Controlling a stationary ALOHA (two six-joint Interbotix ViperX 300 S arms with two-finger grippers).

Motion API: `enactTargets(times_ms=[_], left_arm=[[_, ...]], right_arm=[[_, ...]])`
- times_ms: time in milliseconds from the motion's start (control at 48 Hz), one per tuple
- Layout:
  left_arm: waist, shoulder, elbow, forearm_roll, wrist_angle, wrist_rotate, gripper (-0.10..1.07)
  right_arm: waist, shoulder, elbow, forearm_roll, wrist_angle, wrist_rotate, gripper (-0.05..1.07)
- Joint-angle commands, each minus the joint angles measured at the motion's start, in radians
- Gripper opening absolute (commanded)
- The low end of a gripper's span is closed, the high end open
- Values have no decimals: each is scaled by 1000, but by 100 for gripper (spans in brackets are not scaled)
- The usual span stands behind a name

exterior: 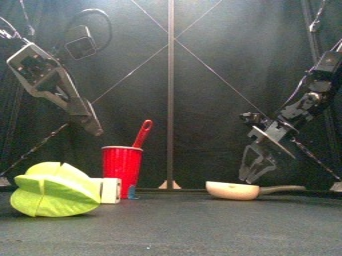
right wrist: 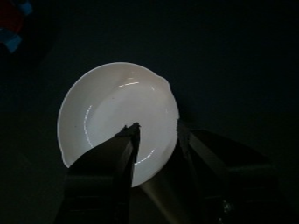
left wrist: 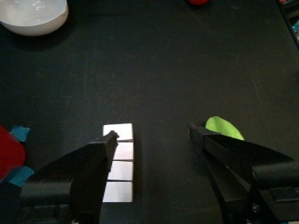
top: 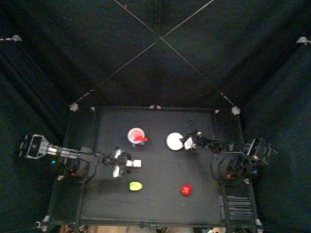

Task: Grab apple

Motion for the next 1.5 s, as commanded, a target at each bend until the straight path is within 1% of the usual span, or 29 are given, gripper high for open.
enactTargets(times_ms=[0, 83, 188, 271, 354, 375, 479, 583, 604, 729, 812, 1000, 1125, 1292, 1479], left_arm=[[0, 0, -14, -2, -11, 0, 98], [0, 0, -12, -2, -11, -3, 98], [0, 0, -11, -15, -11, -2, 98], [0, 0, -9, -21, -11, -2, 98], [0, 0, -6, -26, -11, -2, 98], [0, 0, -6, -26, -11, -2, 98], [2, 0, -6, -26, -11, 2, 98], [2, 0, -5, -26, -11, 2, 98], [2, 0, -6, -26, -11, 2, 98], [0, -3, -6, -26, -11, 2, 98], [2, -6, -6, -26, -11, 2, 98], [2, -5, -5, -26, -11, -2, 98], [0, -5, -5, -31, -12, -2, 98], [0, -2, -5, -37, -14, -2, 98], [2, -2, -3, -38, -14, 0, 98]], right_arm=[[3, -23, -6, 2, -9, -2, 78], [9, -37, -9, -3, -8, -2, 78], [38, -91, -11, -5, -6, -2, 79], [81, -147, -8, -8, 3, -2, 79], [143, -221, -6, -25, 25, -3, 79], [169, -250, -5, -34, 40, -3, 79], [273, -339, -5, -92, 118, -5, 79], [396, -416, 0, -176, 230, -3, 79], [433, -436, 2, -202, 262, -2, 79], [584, -503, 20, -273, 364, -2, 78], [684, -531, 48, -301, 385, 0, 78], [841, -523, 112, -301, 354, -2, 78], [910, -494, 132, -301, 301, 0, 79], [956, -433, 126, -267, 207, 0, 79], [962, -348, 123, -233, 175, 0, 79]])
